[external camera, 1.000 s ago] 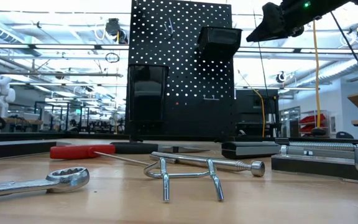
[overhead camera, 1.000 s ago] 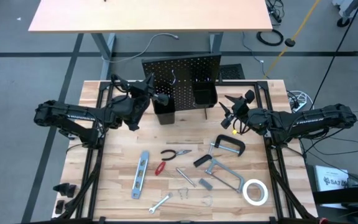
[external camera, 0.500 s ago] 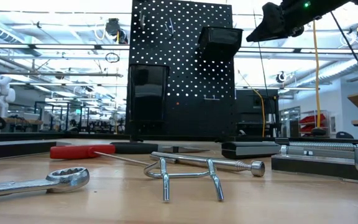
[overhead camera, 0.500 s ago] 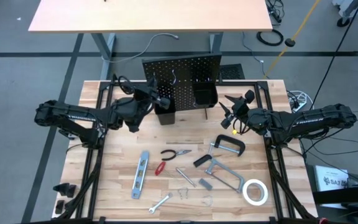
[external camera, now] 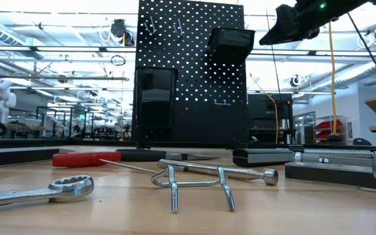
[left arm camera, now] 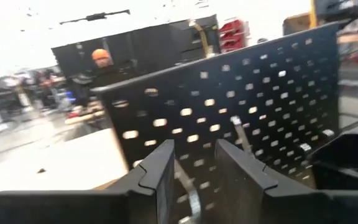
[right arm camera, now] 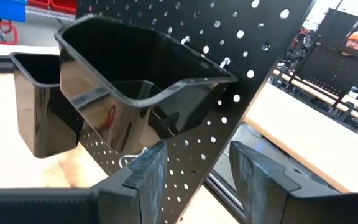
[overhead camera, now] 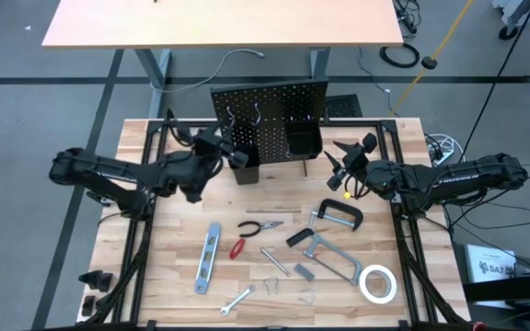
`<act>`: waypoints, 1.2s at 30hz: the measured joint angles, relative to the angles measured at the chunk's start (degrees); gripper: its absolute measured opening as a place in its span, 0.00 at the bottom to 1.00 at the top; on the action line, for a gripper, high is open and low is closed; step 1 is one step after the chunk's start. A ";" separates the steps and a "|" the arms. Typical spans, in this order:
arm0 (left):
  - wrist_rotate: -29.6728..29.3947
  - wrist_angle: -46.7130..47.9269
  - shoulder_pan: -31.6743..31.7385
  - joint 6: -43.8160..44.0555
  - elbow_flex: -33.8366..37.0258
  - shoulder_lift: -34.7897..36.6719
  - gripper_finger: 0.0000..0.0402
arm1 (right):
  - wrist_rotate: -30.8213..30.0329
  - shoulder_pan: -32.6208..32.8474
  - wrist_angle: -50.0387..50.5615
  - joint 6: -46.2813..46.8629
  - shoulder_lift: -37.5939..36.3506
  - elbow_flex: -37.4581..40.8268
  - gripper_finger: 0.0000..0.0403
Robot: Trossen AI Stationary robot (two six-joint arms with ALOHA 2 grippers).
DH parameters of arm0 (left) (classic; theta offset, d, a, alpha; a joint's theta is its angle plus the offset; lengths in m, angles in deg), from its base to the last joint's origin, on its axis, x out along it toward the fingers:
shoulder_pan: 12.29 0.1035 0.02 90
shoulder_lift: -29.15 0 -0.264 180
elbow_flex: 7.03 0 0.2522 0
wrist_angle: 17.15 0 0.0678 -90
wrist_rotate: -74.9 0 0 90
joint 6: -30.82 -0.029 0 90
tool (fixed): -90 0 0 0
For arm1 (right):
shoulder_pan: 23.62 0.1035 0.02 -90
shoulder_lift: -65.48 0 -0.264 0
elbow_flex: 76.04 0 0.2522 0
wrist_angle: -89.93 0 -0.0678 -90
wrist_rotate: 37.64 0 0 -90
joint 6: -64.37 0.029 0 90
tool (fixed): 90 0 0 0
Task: Hang tools onto peg board
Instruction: Put the right binder clip into the right black bin on the pegboard
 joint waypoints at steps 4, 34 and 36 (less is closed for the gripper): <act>-6.96 0.06 -4.04 -1.97 0.00 2.68 0.30 | 0.00 0.00 1.71 0.01 -0.01 0.00 0.41; 7.85 35.95 -31.69 56.96 22.93 0.55 0.30 | 31.73 4.98 -3.82 30.06 1.60 0.00 0.41; 7.85 35.81 -32.50 56.50 23.43 0.89 0.30 | 31.74 4.98 -3.79 35.18 2.53 0.00 0.41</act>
